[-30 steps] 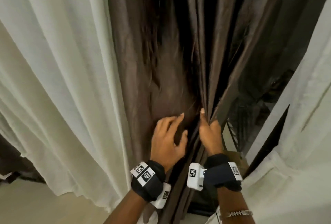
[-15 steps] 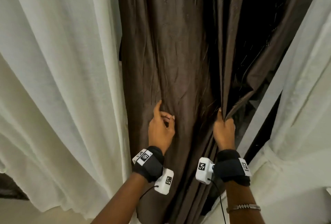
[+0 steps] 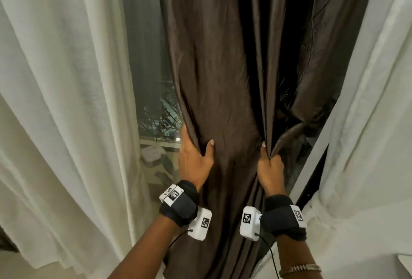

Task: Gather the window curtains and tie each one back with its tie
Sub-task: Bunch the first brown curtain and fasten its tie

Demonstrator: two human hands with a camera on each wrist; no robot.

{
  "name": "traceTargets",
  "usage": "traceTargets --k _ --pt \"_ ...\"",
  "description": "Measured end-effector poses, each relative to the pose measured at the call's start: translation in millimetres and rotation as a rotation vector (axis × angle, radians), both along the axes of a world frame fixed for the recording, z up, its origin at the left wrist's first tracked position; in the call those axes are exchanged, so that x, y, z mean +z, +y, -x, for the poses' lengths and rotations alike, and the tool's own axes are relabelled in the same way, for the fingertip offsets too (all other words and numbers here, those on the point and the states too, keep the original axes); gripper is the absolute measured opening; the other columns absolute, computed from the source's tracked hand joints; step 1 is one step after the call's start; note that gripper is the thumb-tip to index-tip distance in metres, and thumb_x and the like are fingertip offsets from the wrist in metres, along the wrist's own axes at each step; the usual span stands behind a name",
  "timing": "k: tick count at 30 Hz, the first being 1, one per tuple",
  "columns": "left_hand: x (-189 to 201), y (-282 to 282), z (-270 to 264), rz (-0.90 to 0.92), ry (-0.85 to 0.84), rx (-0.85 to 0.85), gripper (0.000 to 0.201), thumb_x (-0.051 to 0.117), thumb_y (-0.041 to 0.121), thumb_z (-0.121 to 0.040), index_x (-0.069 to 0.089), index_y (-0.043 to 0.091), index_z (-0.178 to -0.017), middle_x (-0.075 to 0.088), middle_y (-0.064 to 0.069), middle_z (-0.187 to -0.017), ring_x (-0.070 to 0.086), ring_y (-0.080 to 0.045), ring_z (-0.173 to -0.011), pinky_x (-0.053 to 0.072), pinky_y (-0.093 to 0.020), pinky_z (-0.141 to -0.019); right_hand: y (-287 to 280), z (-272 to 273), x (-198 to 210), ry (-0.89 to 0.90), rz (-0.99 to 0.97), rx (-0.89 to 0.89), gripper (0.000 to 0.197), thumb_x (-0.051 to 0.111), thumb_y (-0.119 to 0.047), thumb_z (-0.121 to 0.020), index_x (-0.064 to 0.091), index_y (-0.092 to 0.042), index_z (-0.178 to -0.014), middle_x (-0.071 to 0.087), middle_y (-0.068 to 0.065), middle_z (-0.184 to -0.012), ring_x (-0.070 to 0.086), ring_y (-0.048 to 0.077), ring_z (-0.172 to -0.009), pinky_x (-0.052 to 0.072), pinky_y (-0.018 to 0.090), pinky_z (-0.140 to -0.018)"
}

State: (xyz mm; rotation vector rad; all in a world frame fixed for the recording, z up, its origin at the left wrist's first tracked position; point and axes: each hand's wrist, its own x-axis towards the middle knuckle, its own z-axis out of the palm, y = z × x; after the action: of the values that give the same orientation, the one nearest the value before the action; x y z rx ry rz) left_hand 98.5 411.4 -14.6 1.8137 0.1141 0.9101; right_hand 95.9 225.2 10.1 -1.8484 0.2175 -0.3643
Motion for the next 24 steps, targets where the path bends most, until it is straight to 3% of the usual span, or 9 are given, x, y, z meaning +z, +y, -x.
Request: traceTargets --k 3,6,9,10,15,17,20,22,24 --pt "-9.6 -13.3 8.9 -0.229 -0.114 0.075 0.065 0.072 0.015 -0.093 0.045 -0.001 -0.150 0.057 -0.018 -0.142 0.056 -0.035 -0.131 0.048 -0.041 -0.112 4.7 0.3 -8.1 0.022 0.012 0.028 0.086 0.040 -0.076 -0.097 0.055 -0.009 -0.148 0.060 0.015 -0.148 0.054 0.036 -0.139 0.038 0.051 -0.122" --pt "-15.1 -27.5 22.5 -0.377 -0.132 -0.082 0.074 0.069 0.009 -0.090 0.039 0.000 -0.157 0.042 -0.020 -0.158 0.039 -0.027 -0.147 0.024 -0.018 -0.127 15.4 7.4 -14.6 0.062 -0.004 0.138 0.111 0.039 -0.097 -0.080 0.050 -0.014 -0.154 0.054 0.006 -0.157 0.048 0.030 -0.147 0.031 0.053 -0.126" --pt "-13.5 -37.2 34.0 -0.414 -0.123 -0.233 0.084 0.063 0.017 -0.088 0.029 0.018 -0.165 0.023 -0.009 -0.173 0.021 -0.014 -0.159 0.011 -0.012 -0.127 27.7 21.3 -3.8 -0.010 -0.207 0.357 0.059 0.062 -0.068 -0.089 0.057 -0.040 -0.140 0.064 -0.032 -0.134 0.059 -0.006 -0.130 0.041 0.029 -0.117" --pt "-11.7 -37.7 35.0 -0.412 -0.125 -0.266 0.086 0.061 0.021 -0.088 0.025 0.025 -0.166 0.019 -0.006 -0.175 0.017 -0.012 -0.161 0.012 -0.014 -0.128 30.0 24.4 5.9 -0.049 -0.235 0.422 0.046 0.068 -0.057 -0.090 0.059 -0.043 -0.133 0.068 -0.036 -0.124 0.062 -0.014 -0.120 0.044 0.021 -0.109" --pt "4.0 -30.3 33.6 -0.427 -0.086 -0.423 0.088 0.059 0.024 -0.080 0.033 0.026 -0.163 0.004 0.003 -0.178 -0.001 -0.004 -0.164 0.008 -0.009 -0.125 40.9 8.8 58.6 -0.210 -0.237 0.536 0.095 0.094 -0.053 -0.065 0.052 -0.033 -0.147 0.074 -0.013 -0.128 0.071 -0.003 -0.112 0.055 0.022 -0.098" --pt "11.7 -25.0 33.2 -0.397 -0.123 -0.484 0.081 0.057 0.024 -0.079 0.045 0.028 -0.159 0.009 0.000 -0.178 0.003 -0.009 -0.165 0.009 -0.012 -0.127 45.1 -0.8 76.2 -0.243 -0.202 0.529 0.086 0.099 -0.044 -0.067 0.059 -0.029 -0.142 0.075 -0.012 -0.126 0.072 -0.003 -0.113 0.057 0.020 -0.098" --pt "27.2 -7.7 29.6 -0.233 -0.134 -0.556 0.064 0.053 0.031 -0.079 0.064 0.037 -0.142 0.031 0.006 -0.173 0.026 -0.011 -0.161 0.021 -0.027 -0.131 47.4 -9.3 89.2 -0.250 -0.210 0.502 0.047 0.089 -0.030 -0.084 0.066 -0.031 -0.125 0.074 -0.021 -0.109 0.071 -0.008 -0.104 0.051 0.000 -0.079" --pt "44.3 5.3 25.1 0.027 -0.121 -0.567 0.049 0.055 0.033 -0.082 0.074 0.024 -0.126 0.061 0.001 -0.153 0.056 -0.020 -0.144 0.043 -0.047 -0.121 45.6 -10.3 89.0 -0.250 -0.218 0.482 0.033 0.081 -0.024 -0.093 0.064 -0.034 -0.119 0.063 -0.030 -0.101 0.065 -0.006 -0.097 0.044 -0.006 -0.070" --pt "65.2 16.2 22.4 0.256 -0.156 -0.510 0.031 0.062 0.033 -0.091 0.067 0.016 -0.116 0.077 -0.007 -0.123 0.075 -0.028 -0.116 0.054 -0.056 -0.107 43.0 -7.9 87.3 -0.260 -0.235 0.480 0.023 0.076 -0.020 -0.097 0.060 -0.037 -0.099 0.057 -0.033 -0.095 0.057 -0.018 -0.084 0.041 -0.007 -0.065"
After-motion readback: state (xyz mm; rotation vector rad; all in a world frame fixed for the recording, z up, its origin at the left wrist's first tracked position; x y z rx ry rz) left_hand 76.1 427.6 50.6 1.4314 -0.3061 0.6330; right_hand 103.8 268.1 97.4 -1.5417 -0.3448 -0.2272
